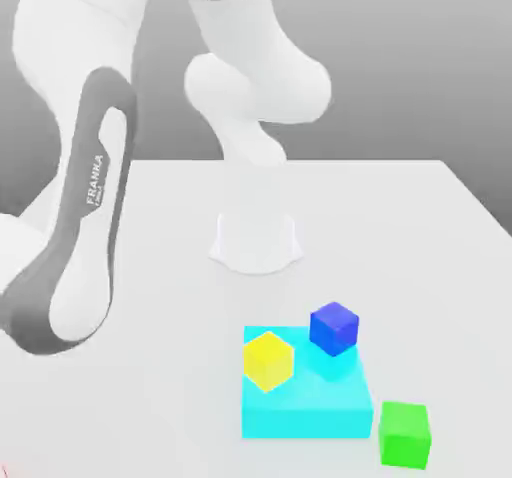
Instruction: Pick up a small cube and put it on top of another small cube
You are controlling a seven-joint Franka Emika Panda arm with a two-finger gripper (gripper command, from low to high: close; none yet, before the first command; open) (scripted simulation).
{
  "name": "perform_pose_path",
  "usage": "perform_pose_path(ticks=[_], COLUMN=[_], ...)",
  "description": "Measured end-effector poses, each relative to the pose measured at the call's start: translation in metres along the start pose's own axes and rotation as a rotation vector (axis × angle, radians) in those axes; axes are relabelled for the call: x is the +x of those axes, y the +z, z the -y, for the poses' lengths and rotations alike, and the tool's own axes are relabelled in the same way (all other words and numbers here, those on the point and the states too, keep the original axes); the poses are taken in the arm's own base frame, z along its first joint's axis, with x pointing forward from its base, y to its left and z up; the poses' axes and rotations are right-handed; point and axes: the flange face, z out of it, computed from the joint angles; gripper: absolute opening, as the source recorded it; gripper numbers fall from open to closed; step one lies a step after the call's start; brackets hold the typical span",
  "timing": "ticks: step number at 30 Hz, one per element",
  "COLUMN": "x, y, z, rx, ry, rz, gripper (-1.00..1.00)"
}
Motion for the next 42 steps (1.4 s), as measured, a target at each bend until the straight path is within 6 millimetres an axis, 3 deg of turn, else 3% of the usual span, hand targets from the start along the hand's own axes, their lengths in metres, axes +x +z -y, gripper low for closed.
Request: perform_pose_path(ticks=[5,9,13,17,24,26,34,40,41,42], x=[0.0,-0.005,-0.078,-0.157,-0.295,-0.315,-0.395,-0.403,-0.402,-0.402], y=[0.001,-0.052,-0.088,-0.116,-0.15,-0.156,-0.162,-0.108,-0.1,-0.1], z=[0.0,0.0,0.0,-0.015,-0.073,-0.097,-0.203,-0.215,-0.215,-0.215], rx=[0.0,0.0,-0.003,-0.006,-0.008,-0.007,-0.001,-0.001,-0.001,-0.001], ry=[0.001,-0.016,-0.277,-0.572,-1.127,-1.258,-1.842,-1.91,-1.911,-1.911], rz=[0.001,0.001,-0.005,-0.009,-0.011,-0.01,0.002,0.003,0.003,0.003], gripper=[-1.0,-1.0,-1.0,-1.0,-1.0,-1.0,-1.0,-1.0,1.0,1.0])
